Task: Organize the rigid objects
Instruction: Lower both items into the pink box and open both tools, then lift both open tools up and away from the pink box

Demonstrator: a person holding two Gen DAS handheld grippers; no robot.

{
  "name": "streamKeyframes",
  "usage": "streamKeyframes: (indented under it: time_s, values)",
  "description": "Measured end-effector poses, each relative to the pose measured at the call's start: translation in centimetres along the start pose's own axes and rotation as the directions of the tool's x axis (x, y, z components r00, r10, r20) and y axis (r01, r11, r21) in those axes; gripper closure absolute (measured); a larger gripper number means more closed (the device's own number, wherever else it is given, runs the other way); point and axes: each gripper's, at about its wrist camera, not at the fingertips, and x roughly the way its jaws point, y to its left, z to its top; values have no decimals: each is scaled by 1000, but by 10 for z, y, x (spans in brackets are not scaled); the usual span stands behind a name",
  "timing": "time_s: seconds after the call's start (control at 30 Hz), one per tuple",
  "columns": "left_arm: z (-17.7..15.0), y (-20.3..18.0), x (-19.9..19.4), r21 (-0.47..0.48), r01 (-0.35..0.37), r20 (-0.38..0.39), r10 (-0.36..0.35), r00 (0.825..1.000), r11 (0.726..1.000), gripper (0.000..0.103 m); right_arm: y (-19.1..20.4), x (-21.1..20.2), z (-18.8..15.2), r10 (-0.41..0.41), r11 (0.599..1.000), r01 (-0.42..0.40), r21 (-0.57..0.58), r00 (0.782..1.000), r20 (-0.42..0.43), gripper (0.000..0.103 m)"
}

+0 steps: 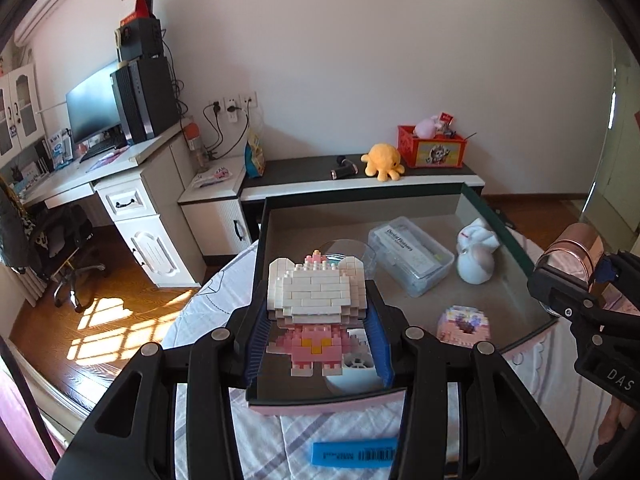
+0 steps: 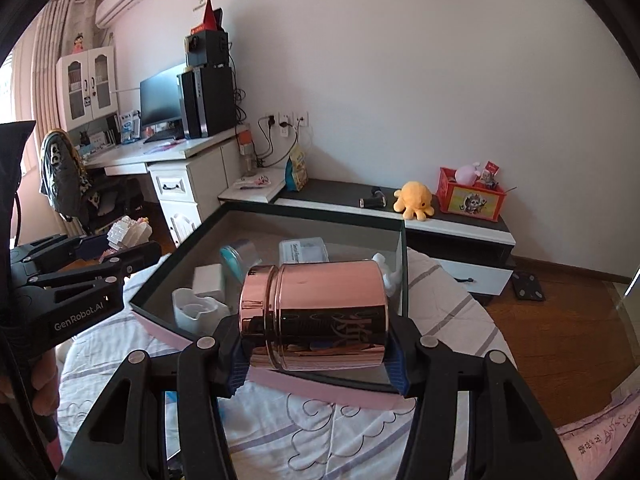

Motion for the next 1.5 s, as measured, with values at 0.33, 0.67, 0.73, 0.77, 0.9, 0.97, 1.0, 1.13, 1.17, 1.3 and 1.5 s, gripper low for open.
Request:
streamKeyframes:
  time_s: [0.33,0.67,0.73,0.77,0.9,0.97,1.0,1.13,1.17,1.3,1.5]
  values:
    - [-5,-10,59,30,-6,-86,8,996,1000,58,-4,75,-6,-28,999,24,-29,992,-119,47]
    - [-8,-9,3,37,-26,42,24,999,999,10,2,38,-4,-21,1000,21,10,999,-49,22]
    - [-11,-8,-25,30,-43,91,40,995,999,0,9,15,-3,-22,1000,22,8,1000,-7,21]
    - [-14,-7,-41,21,-54,118,52,992,998,0,12,1,-2,-23,1000,23,10,1000,14,20]
    - [-27,-4,-106,-10,-80,215,81,973,997,0,30,-61,-6,-18,1000,17,7,994,107,9]
    - [-38,-2,-141,-24,-91,262,94,961,996,0,41,-93,-12,-12,1000,12,5,988,156,9]
    - [-44,-1,-158,-30,-89,283,93,955,996,0,47,-108,-15,-19,1000,19,3,985,172,9]
    - [-69,-1,-221,-62,-91,366,107,924,994,0,67,-165,-32,-37,999,39,-2,966,257,9]
    - [-76,-2,-234,-69,-93,386,112,915,993,0,71,-178,-35,-41,999,43,-1,961,273,9]
    - [-99,0,-278,-92,-69,417,101,903,993,0,86,-223,-53,-50,999,54,-2,942,331,9]
    - [-128,-4,-333,-114,-91,486,136,863,989,0,102,-273,-75,-60,998,61,10,919,389,9]
